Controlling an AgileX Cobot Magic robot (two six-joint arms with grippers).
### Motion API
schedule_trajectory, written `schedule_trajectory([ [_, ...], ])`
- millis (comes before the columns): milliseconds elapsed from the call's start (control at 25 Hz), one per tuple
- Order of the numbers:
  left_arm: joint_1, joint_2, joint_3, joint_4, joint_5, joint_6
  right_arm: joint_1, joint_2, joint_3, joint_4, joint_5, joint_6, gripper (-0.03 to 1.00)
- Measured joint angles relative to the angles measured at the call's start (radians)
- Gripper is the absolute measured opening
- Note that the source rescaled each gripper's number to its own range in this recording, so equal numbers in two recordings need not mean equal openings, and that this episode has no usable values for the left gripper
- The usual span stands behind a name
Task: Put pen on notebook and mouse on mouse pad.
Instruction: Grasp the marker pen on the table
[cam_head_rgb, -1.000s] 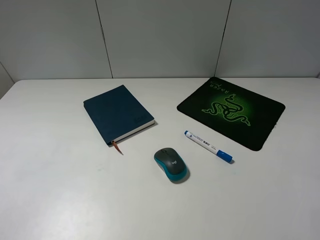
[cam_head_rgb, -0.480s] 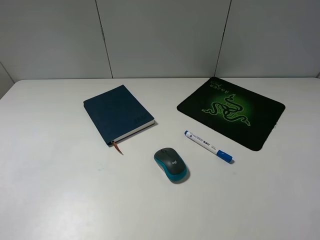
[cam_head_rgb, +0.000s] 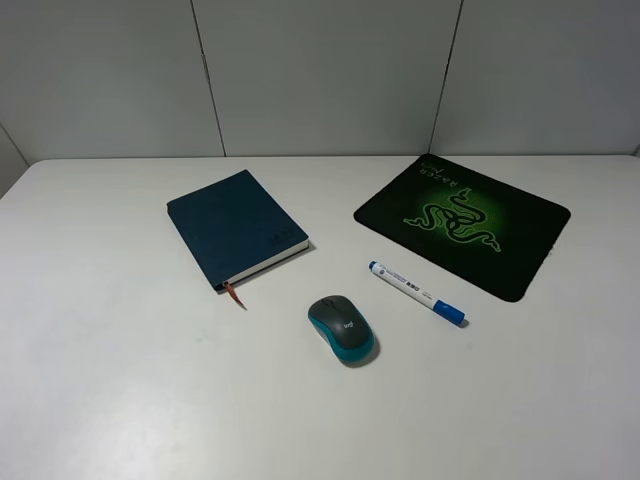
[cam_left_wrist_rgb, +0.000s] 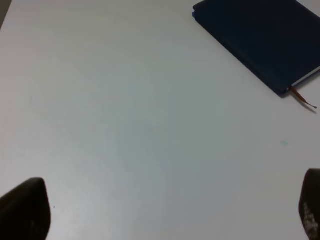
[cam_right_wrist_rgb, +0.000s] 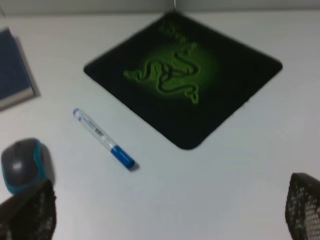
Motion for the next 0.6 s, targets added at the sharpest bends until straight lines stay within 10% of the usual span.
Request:
schedule_trajectory([
  [600, 0.000, 0.000, 0.000, 0.000, 0.000, 0.000, 0.165, 0.541, -0.061, 0.029, -0.131, -0.207, 1.00],
])
